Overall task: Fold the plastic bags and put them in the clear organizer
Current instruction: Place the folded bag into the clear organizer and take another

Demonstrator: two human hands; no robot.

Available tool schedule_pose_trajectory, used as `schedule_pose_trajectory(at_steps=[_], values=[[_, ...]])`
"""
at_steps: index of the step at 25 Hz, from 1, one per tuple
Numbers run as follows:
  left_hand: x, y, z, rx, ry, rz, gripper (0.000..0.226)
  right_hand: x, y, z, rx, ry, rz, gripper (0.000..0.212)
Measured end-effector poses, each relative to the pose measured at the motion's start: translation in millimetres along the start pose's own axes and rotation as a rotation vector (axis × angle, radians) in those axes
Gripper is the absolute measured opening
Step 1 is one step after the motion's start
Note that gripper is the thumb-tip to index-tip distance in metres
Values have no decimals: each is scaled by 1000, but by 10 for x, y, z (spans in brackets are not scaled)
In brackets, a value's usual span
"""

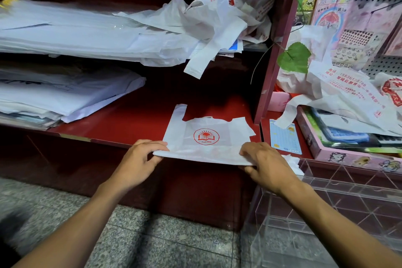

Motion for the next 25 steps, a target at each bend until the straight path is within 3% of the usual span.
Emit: schedule_pose_trajectory(at_steps=[3,6,11,14,17,22,25], values=[[-3,8,9,-39,62,-46,41,35,42,28,150,-59,27,13],[42,4,39,-41,106,46,38,85,101,19,273,-135,94,14],[97,1,114,-326,282,106,23,172,109,20,424,-294,192,4],[135,-2,172,-375,399,180,9,262,89,18,505,-411,173,24],[183,-14,194,-356,473,201,21,333,11,32,521,-465,125,44],[238,-31,192,-345,520,217,21,405,-36,67,634,-542,262,36],[242,-1,199,-413,517,195,17,411,-12,43,762,-550,237,41]])
Point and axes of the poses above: each hand's wrist, its own x-axis towards the middle knuckle, its own y-axis out of the back of the hand, z = x × y, the point moved 1 cm from there along x, towards the middle knuckle, and after that the axes turned 4 degrees about z, right-handed, at the moved point
